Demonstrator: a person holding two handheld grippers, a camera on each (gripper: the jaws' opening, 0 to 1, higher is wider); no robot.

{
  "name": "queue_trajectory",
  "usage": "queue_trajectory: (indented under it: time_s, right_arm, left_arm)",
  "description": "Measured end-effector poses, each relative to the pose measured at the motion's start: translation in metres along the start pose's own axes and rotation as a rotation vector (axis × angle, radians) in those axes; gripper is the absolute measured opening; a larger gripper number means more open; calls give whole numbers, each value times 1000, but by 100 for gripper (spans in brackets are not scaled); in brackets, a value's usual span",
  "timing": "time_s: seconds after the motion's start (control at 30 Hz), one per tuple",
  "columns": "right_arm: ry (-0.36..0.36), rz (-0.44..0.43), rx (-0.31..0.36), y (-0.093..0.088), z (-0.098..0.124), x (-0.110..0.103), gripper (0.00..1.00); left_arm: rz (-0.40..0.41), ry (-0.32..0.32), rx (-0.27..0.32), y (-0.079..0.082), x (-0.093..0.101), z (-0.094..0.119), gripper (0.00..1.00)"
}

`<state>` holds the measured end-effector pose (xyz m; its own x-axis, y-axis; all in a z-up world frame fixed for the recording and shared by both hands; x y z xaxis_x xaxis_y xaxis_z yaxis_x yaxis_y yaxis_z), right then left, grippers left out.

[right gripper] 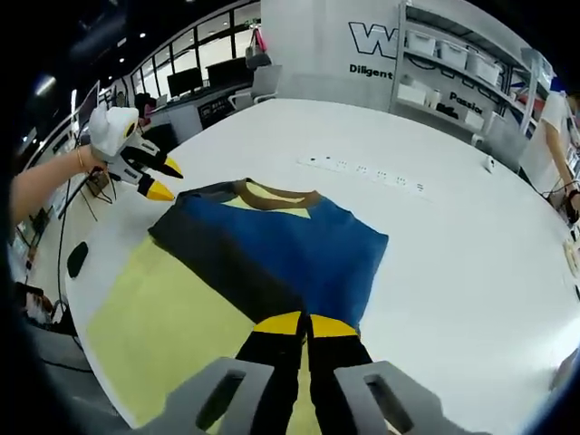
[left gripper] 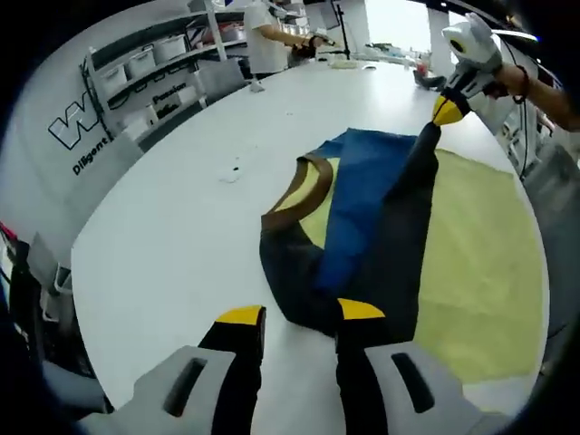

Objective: Fold the garment on the visible template until the final outline fits inside the template.

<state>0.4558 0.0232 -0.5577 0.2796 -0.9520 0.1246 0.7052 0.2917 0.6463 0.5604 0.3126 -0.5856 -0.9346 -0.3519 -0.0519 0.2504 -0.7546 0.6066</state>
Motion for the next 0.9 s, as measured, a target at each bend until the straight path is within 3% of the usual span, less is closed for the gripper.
queue_trajectory:
  time_s: [0.17, 0.27, 0.43, 0.53, 0.9]
  right_arm:
    - [1, 1, 0, -2, 1, 1, 0]
    - [-1, -1, -1, -2, 1, 2, 0]
    - [-2, -1, -1, -2, 1, 2, 0]
    - [-3, -4, -3, -3, 1, 2, 0]
    - [-6, -14, -4, -3, 1, 3, 0]
  left_arm:
    - [-41, -48, -13, 9, 16, -5, 27]
    - [-74, -70, -77, 6, 17, -8, 24]
    - [-90, -113, -98, 11, 22, -13, 18]
    - [-124, -147, -151, 9, 27, -16, 13]
    - [-115, -179, -214, 3, 32, -16, 5]
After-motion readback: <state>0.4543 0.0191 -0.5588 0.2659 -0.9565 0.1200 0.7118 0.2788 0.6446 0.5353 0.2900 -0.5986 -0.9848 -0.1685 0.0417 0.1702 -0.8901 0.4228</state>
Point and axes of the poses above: the point that each gripper's makers call its tool centre point, and the gripper's own axes: z roughly backward along the fingers, x roughly to its right, y roughly out of its top, the point moved 2 cm from there along z, roughly backward along the fingers, and after that the axes turned 11 degrees about -y, right-handed, at the moved point
